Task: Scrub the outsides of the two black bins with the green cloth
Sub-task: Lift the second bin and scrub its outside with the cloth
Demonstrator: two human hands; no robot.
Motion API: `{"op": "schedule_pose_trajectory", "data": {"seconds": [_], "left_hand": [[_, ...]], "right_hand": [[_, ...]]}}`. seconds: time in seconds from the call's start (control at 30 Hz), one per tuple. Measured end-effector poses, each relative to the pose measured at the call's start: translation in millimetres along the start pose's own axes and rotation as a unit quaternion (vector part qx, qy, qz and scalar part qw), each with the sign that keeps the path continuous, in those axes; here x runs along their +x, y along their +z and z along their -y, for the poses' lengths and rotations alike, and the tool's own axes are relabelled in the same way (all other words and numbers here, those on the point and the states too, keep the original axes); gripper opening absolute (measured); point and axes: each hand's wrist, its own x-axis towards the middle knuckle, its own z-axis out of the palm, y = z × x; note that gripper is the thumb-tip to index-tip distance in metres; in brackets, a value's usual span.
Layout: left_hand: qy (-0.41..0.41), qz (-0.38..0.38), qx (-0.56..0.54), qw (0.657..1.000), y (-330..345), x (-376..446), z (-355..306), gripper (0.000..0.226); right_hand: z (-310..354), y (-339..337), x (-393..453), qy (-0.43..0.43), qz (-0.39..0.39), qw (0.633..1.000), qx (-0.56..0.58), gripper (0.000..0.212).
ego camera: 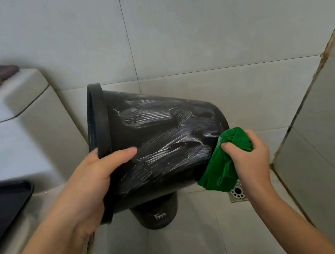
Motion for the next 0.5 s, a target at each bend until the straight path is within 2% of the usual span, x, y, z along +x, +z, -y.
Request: {"op": "schedule_pose_trajectory", "data": {"seconds": [0.13,0.2,0.37,0.43,0.5], "left_hand": [[0.01,0.017,0.01,1.0,1.3,-0.5,4.6,0.047],[0.01,-0.014,-0.006,1.0,-0.6,1.3,9.0,0.041],[0.005,-0.04,-0.022,0.999,0.1,0.9,10.4,0.045],[-0.004,-0.039,-0.02,0.999,3.7,-0.6,12.0,0.045],[-0.018,-0.035,-0.026,0.999,10.3,-2.1,14.8,0.039]], "right_hand": [[-6.8,0.2,-2.6,0.034,-0.009,0.999,-0.023,0.021],[-3.9,0.1,-4.0,0.027,0.0,0.998,-0.056,0.019],[38.3,-4.0,-1.5,-0.127,-0.003,0.983,-0.129,0.026],[62.9,-6.0,2.7,-0.13,0.025,0.989,-0.07,0.019],[80.6,-6.1,9.5,-0.083,0.078,0.994,0.005,0.015]]}}
